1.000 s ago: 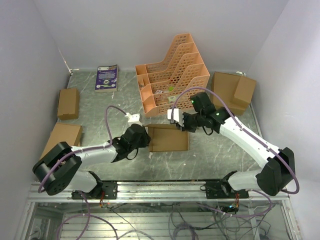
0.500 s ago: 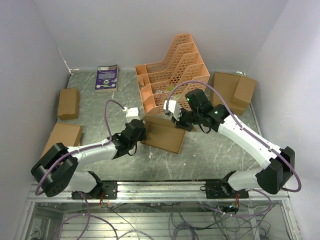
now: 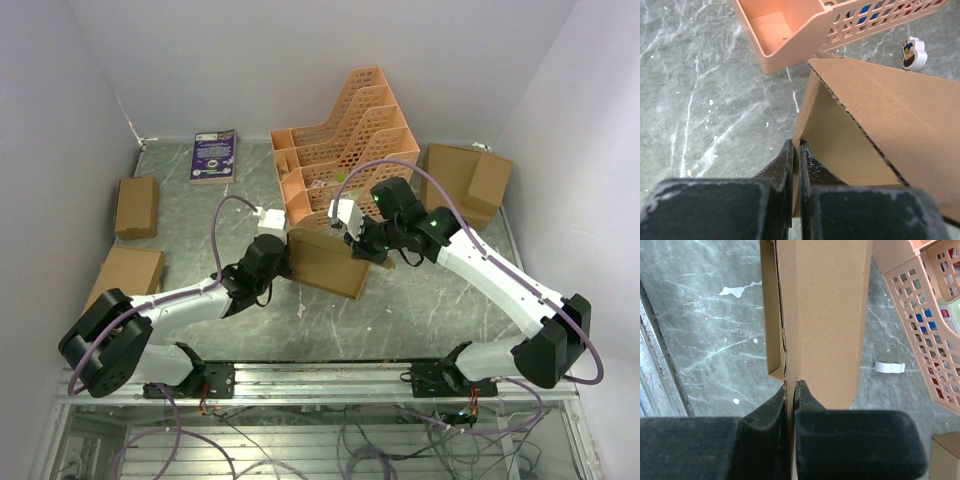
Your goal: Fold the paper box
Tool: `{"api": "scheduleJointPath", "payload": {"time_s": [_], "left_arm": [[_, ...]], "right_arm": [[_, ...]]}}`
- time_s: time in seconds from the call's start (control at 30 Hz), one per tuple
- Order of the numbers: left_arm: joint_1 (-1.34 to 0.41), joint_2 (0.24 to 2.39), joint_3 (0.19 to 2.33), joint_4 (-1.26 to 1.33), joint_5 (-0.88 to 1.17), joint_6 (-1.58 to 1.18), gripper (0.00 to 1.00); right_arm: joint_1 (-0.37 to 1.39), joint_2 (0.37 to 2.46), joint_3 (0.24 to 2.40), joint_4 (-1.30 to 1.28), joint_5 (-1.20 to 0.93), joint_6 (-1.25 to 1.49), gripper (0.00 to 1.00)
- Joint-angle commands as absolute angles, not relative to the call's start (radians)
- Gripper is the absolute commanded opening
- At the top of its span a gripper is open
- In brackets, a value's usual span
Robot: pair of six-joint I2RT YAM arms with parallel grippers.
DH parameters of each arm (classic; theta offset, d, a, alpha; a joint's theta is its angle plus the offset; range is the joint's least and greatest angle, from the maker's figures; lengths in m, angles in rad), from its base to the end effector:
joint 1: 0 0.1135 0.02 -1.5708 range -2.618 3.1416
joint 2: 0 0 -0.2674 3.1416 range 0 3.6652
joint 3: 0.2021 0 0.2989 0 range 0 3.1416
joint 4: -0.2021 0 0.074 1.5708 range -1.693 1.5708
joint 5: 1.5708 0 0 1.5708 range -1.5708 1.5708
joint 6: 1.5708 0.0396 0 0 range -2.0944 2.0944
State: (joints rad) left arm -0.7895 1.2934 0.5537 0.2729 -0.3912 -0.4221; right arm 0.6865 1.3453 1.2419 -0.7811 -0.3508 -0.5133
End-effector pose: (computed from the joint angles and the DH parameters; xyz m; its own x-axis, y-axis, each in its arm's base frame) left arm 0.2236 -0.2040 0.1678 -0.4598 -0.0743 -0.8849 0.2502 0.9453 -0.2093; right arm 0.2452 0.2185 0.3176 -0.1463 -0.7160 -0.6826 -0.9591 0.2718 -0.0796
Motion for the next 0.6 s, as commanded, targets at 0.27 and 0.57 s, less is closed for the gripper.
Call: {"api": "scheduleJointPath", "payload": {"time_s": [0.27, 0.57], "left_arm": [[-0.793, 1.321, 0.575, 0.353, -0.28, -0.301, 0.37], [-0.776, 1.298, 0.541, 0.455, -0.213, -0.303, 0.42]], "right_arm": [[0.714, 1.347, 1.276, -0.641, -0.426, -0.482, 0.0], [0.714, 1.354, 1.277, -0.646, -0.427, -0.483, 0.0]]}}
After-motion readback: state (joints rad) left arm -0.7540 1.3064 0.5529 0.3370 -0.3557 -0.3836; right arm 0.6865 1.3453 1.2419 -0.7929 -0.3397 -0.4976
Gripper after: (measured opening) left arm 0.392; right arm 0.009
